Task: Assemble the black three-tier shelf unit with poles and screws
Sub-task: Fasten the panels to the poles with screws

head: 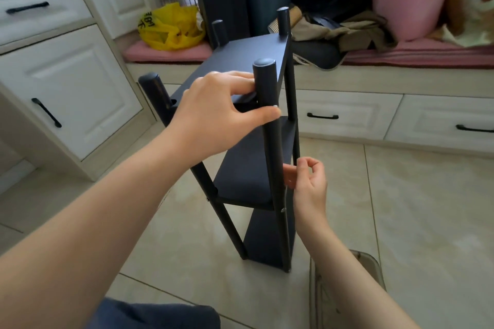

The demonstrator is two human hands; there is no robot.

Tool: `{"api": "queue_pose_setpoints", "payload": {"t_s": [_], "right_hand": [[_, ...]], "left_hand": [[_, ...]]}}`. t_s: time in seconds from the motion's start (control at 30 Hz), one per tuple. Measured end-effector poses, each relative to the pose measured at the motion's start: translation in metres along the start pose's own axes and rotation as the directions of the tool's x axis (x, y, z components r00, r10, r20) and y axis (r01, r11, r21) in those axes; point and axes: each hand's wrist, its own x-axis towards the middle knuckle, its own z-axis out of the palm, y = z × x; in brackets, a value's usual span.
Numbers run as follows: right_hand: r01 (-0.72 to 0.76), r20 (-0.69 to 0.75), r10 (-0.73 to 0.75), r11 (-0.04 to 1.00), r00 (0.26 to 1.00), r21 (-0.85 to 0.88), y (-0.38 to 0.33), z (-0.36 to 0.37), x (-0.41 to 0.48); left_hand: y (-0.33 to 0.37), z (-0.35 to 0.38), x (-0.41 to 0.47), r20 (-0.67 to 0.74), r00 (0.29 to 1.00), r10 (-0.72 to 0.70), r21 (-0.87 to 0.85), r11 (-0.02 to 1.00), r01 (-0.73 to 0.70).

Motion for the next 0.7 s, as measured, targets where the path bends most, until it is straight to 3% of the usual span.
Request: {"api": "queue_pose_setpoints", "payload": {"t_s": [0.37, 0.7], "right_hand": [[-0.015, 0.260, 0.029, 0.998, 0.965, -0.055, 0.005, 0.095, 0.013], [0.023, 0.372, 0.037, 0.988, 0.928, -0.154, 0.017, 0.153, 0.027]], "left_hand": [[-0.088, -0.067, 0.001, -0.005, 0.987, -0.161, -0.189, 0.969, 0.157], [-0.155, -0.103, -0.020, -0.096, 0.897, -0.431, -0.386, 0.847, 0.365]]}}
